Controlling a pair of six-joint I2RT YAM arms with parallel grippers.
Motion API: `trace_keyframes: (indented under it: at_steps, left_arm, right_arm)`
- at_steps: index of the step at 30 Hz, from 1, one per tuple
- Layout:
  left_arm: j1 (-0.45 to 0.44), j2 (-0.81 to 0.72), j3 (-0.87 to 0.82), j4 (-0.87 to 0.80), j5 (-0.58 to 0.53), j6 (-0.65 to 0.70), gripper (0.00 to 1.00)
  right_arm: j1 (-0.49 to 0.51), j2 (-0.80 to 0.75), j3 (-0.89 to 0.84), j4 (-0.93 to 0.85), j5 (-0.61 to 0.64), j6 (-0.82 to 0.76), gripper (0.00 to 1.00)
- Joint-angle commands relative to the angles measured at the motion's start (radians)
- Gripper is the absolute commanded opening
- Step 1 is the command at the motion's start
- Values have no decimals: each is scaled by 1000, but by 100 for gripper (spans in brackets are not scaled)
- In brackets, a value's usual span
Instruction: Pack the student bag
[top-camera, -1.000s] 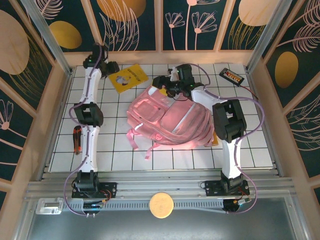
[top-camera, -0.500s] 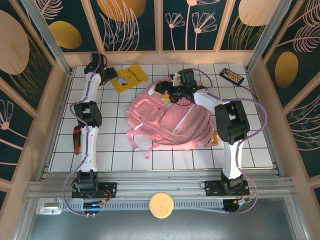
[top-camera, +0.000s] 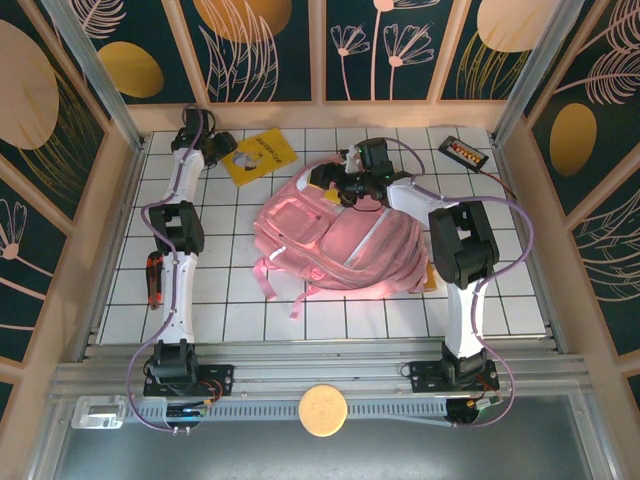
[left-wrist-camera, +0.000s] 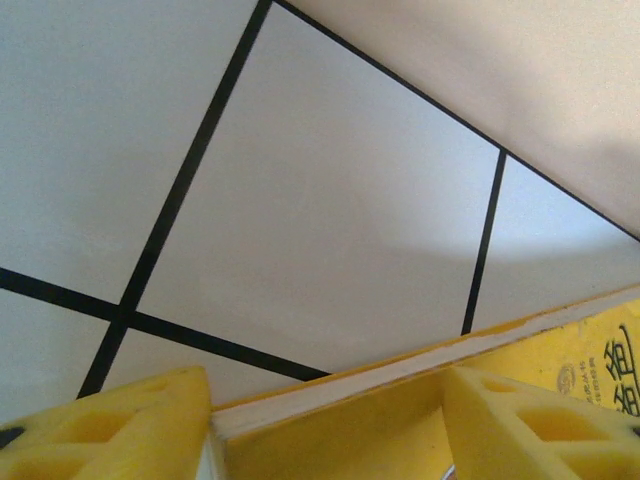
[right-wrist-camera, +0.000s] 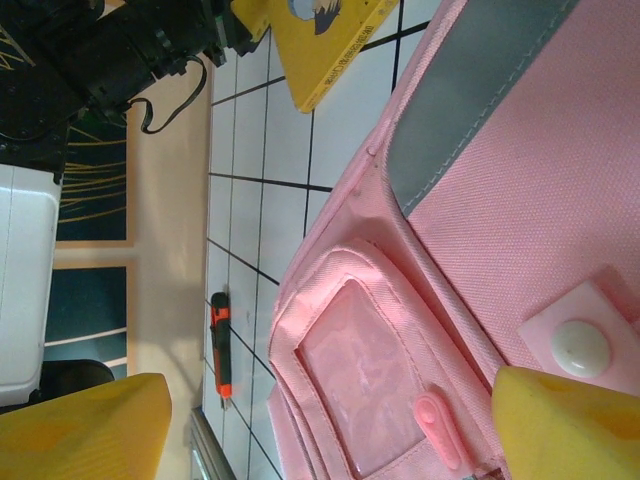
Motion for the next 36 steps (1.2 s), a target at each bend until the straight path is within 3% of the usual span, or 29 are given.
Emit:
trace_keyframes:
  at_steps: [1,2,4,7,11,14,19,29,36]
  left_arm:
    - [-10,51,-20,-14,31,-3,53]
    - [-12,58,-20,-34,26,4,45]
    - [-12,66,-19,-77,19,13,18]
    - [-16,70,-11,-143,29,36,0]
    - [-26,65,55,-296,23,89,0]
    - [-39,91,195,-442,32,147,0]
    - [-59,33,217,-640,4,240,0]
    - [-75,-233,111,-675,-90,235,0]
    - [-78,-285,210,-743,-14,206,0]
  right_arm:
    - [-8,17,17,-7,-20,-7,83]
    - [-10,18,19,-8,-18,-7,83]
    - [-10,17,22,-11,-9,-8,83]
    - [-12,13,21,-11,7,-4,82]
    - [-8,2,13,7,23,11,82]
    - [-3,-4,17,6,36,12,81]
    - [1,-28,10,4,73,8,81]
    - [25,-22,53,27,81,27,81]
    - [66,78,188,8,29,48,83]
